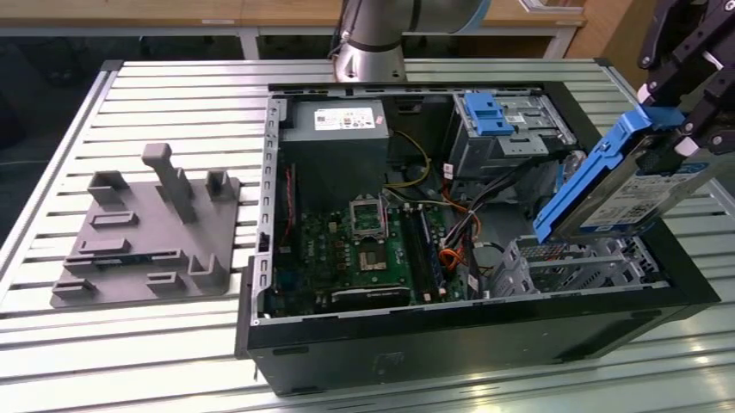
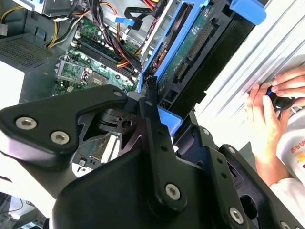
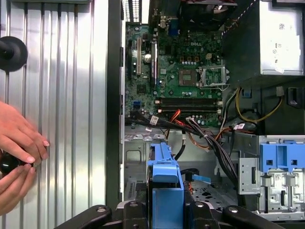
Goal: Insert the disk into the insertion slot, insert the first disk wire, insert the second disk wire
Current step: 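Insert the disk into the insertion slot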
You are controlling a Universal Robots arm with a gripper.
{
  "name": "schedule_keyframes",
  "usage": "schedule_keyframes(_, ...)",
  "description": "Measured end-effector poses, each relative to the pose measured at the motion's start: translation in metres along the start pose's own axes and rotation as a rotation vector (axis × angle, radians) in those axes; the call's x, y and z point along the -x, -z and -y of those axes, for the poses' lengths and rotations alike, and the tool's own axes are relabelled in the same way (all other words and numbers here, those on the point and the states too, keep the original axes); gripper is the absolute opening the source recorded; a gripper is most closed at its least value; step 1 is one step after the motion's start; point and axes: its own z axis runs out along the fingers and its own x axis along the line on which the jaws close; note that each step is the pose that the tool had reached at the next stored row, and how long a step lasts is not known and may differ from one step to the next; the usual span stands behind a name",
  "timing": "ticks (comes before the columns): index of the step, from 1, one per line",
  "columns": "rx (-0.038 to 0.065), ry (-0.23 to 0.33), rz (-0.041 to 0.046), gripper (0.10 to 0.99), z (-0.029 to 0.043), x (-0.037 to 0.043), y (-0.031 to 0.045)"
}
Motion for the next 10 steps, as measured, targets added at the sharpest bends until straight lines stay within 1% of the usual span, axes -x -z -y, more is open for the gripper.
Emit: schedule_keyframes(10,0.000,0.005,-0.0004,0.365,0.0001,0.0001,-0.0053)
